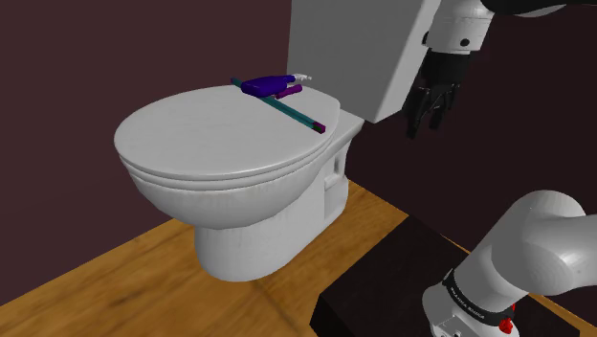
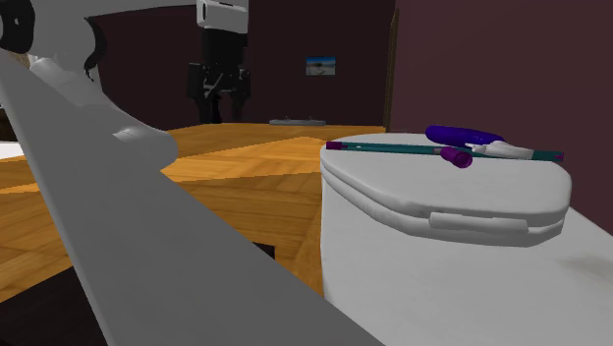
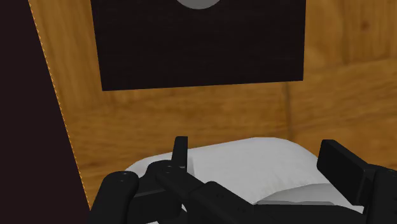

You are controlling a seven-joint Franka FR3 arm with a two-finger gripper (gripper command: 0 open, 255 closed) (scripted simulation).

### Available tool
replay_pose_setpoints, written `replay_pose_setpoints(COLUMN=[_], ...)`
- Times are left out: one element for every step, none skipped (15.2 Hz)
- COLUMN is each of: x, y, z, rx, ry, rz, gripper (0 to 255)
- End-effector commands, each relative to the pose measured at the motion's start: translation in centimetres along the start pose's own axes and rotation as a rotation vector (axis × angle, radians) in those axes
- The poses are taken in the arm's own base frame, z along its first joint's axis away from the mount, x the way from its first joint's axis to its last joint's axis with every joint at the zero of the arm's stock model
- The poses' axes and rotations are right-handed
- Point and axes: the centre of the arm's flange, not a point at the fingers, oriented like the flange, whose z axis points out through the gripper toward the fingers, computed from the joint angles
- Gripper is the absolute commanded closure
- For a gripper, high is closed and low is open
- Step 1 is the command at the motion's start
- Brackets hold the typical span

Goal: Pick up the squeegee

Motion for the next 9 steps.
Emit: replay_pose_setpoints(x=[0.0,1.1,2.3,3.4,4.5,5.7,6.8,7.9,9.0], y=[0.0,-0.6,-1.1,-1.7,-2.2,-2.8,-3.4,-4.0,-4.6], z=[0.0,-0.1,-0.1,-0.2,-0.2,-0.3,-0.4,-0.4,-0.5], rx=[0.000,-0.004,-0.007,-0.011,-0.014,-0.018,-0.021,-0.025,-0.028], ry=[0.000,0.005,0.010,0.015,0.020,0.026,0.031,0.036,0.041], rz=[0.000,-0.006,-0.012,-0.017,-0.023,-0.029,-0.035,-0.041,-0.047], gripper=[0,0,0,0,0,0,0,0,0])
